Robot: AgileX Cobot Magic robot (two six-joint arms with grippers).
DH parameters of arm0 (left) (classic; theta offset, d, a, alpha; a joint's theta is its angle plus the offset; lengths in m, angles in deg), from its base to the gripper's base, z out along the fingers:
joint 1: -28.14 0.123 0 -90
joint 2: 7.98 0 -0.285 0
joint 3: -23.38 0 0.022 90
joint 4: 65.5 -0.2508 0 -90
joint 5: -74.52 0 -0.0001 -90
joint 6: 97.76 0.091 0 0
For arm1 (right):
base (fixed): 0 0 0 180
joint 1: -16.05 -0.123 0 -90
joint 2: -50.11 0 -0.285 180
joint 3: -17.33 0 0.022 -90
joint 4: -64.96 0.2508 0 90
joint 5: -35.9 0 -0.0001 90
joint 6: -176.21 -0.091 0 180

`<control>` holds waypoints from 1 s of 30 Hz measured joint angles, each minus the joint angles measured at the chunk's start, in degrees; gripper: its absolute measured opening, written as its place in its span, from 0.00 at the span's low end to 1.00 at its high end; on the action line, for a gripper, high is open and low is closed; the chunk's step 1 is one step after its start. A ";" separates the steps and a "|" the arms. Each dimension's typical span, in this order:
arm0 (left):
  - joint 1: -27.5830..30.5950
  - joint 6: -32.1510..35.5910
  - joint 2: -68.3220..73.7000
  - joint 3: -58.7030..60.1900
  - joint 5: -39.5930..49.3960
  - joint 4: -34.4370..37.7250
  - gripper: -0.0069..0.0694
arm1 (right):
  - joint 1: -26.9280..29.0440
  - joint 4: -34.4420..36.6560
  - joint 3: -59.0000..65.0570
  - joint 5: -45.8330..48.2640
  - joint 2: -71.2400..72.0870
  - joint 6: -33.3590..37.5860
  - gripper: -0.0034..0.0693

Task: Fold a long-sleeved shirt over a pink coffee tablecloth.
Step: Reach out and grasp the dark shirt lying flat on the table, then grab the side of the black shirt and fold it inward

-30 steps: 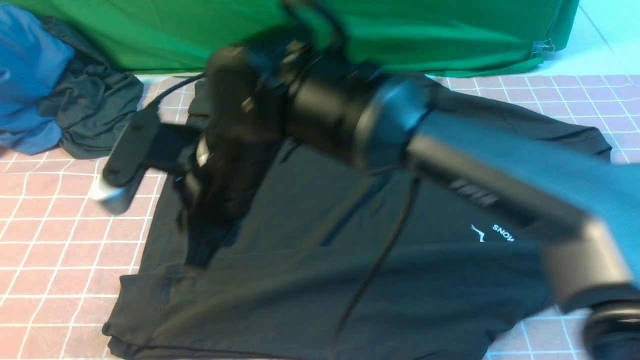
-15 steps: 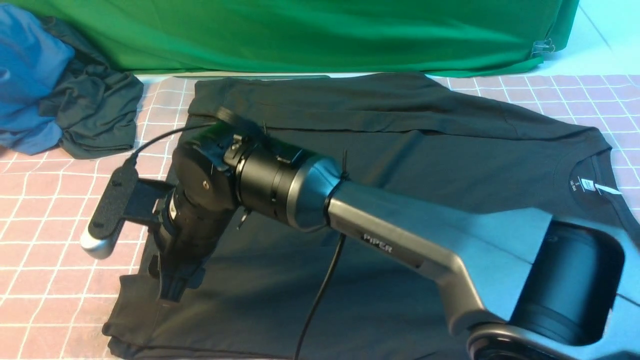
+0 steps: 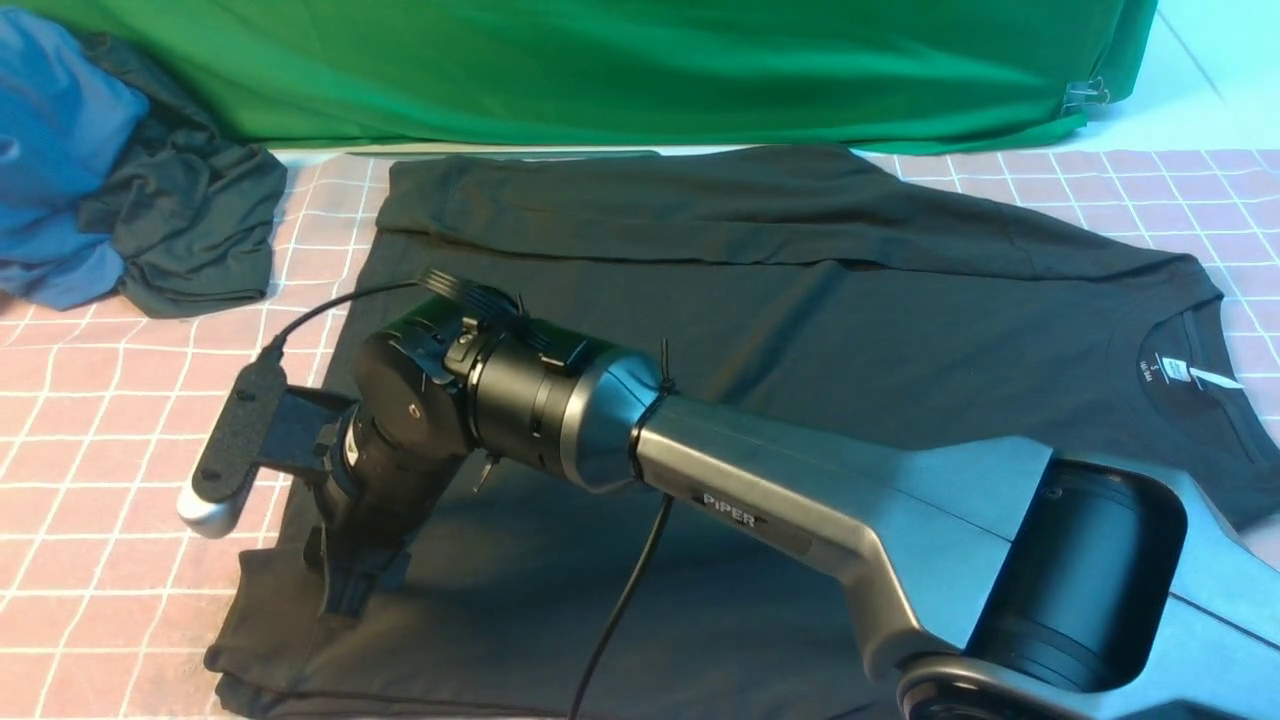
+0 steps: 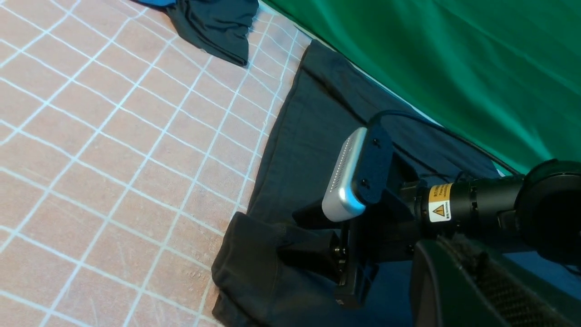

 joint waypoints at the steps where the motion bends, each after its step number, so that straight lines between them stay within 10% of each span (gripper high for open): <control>1: 0.00 0.00 0.00 0.00 0.05 0.00 0.11 | 0.00 0.00 -0.05 0.00 0.00 0.00 0.61; 8: 0.00 0.17 0.00 0.00 0.05 0.00 0.11 | 0.00 -0.10 -0.41 0.64 0.00 0.00 0.12; 30: 0.00 0.28 0.00 0.00 0.47 -0.71 0.11 | 6.88 -3.90 -0.54 -4.08 6.14 -4.42 0.11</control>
